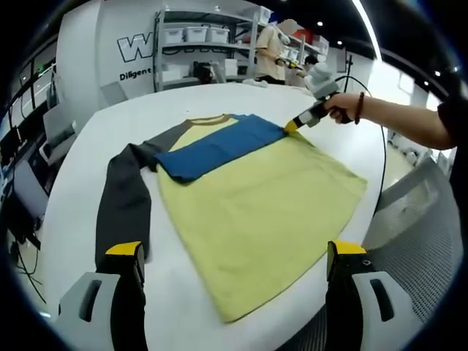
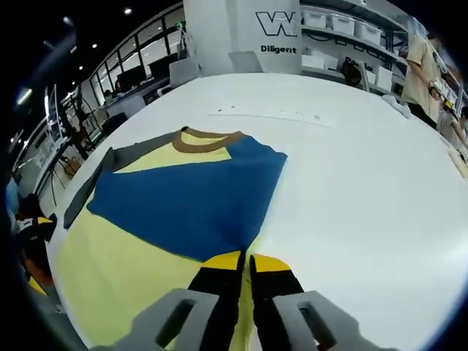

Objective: Fold the garment on the visible template until the final outline fits inside the template.

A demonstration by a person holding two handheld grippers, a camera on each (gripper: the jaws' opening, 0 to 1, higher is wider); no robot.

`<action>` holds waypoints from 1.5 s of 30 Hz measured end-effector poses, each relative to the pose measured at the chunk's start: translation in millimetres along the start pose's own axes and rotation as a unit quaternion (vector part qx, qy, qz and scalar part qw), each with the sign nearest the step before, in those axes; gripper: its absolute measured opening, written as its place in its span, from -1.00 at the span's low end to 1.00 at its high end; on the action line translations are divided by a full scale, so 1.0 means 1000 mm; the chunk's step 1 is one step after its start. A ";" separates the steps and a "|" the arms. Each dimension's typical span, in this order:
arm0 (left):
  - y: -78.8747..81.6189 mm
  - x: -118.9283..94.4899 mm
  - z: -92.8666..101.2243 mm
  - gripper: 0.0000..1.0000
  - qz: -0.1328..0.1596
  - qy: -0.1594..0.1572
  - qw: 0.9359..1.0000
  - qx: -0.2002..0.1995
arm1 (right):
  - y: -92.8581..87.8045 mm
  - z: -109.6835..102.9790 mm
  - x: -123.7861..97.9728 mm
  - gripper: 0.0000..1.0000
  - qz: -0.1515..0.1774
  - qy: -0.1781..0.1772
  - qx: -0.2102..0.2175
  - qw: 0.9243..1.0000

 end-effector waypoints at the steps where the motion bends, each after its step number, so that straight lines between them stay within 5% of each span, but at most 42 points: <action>1: 0.000 0.000 0.000 0.98 -0.001 0.000 1.000 0.000 | -0.002 0.001 0.000 -1.00 -0.004 -0.002 -0.005 1.000; 18: -0.002 0.000 -0.002 0.98 -0.001 -0.002 1.000 -0.008 | -0.007 0.018 0.001 -1.00 -0.026 -0.027 -0.055 0.998; 45: 0.001 -0.004 -0.019 0.95 0.009 0.026 0.998 -0.049 | 0.001 0.066 0.003 -1.00 -0.036 -0.058 -0.045 0.997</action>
Point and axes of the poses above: the point that each gripper's makers call its tool centre point, and the gripper's own axes: x roughly forward along the fingers, z roughly to its right, y roughly out of its top, the point moved 2 cm from there along -x, roughly backward along the fingers, and after that the axes turned 8 degrees about -z, right-handed, at the moved point
